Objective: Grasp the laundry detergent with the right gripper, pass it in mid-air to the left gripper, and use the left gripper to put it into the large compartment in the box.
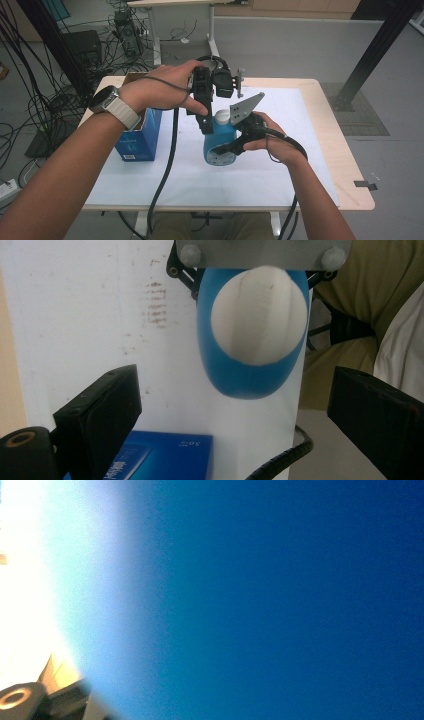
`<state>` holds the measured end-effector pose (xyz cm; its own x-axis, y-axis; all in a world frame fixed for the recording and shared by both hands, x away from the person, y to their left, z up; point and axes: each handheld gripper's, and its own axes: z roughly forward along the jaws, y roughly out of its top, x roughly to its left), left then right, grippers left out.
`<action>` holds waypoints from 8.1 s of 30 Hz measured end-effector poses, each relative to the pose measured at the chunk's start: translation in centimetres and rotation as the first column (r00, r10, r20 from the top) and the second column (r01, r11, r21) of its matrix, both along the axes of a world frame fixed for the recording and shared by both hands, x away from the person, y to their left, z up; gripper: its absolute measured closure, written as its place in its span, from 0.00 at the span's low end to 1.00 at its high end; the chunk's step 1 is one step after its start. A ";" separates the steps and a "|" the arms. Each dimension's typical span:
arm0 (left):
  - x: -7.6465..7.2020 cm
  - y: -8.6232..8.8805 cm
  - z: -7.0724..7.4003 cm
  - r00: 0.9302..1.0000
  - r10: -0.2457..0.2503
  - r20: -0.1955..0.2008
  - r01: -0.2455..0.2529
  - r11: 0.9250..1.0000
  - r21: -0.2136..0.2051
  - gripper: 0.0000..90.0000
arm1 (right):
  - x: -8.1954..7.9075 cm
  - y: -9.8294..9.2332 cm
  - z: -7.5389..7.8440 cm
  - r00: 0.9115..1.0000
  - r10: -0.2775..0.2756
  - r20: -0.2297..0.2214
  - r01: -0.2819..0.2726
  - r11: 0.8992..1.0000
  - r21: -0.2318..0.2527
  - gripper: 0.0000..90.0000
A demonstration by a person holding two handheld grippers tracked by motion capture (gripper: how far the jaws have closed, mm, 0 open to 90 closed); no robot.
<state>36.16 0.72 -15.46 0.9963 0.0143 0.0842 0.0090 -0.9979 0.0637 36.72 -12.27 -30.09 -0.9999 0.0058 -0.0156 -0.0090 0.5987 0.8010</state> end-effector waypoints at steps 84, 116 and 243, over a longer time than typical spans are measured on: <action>0.5 -0.9 -0.3 1.000 0.031 0.001 -0.031 0.999 -0.020 0.09 | 0.5 0.9 -0.1 1.000 -0.004 -0.006 0.004 1.000 -0.005 0.49; 0.5 -0.9 -0.2 0.999 0.040 0.002 -0.040 0.999 -0.016 0.09 | 0.5 0.8 -0.1 1.000 0.000 -0.004 0.000 1.000 -0.002 0.49; 0.9 -1.1 -3.7 0.999 0.037 -0.027 -0.038 0.998 -0.040 0.11 | 0.4 0.8 -0.1 1.000 -0.021 -0.016 0.021 1.000 0.018 0.49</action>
<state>37.03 -0.34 -19.15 0.9969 0.0546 0.0570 0.0485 -0.9935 0.1031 37.15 -11.50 -30.17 -0.9996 0.0268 0.0005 0.0161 0.5839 0.8117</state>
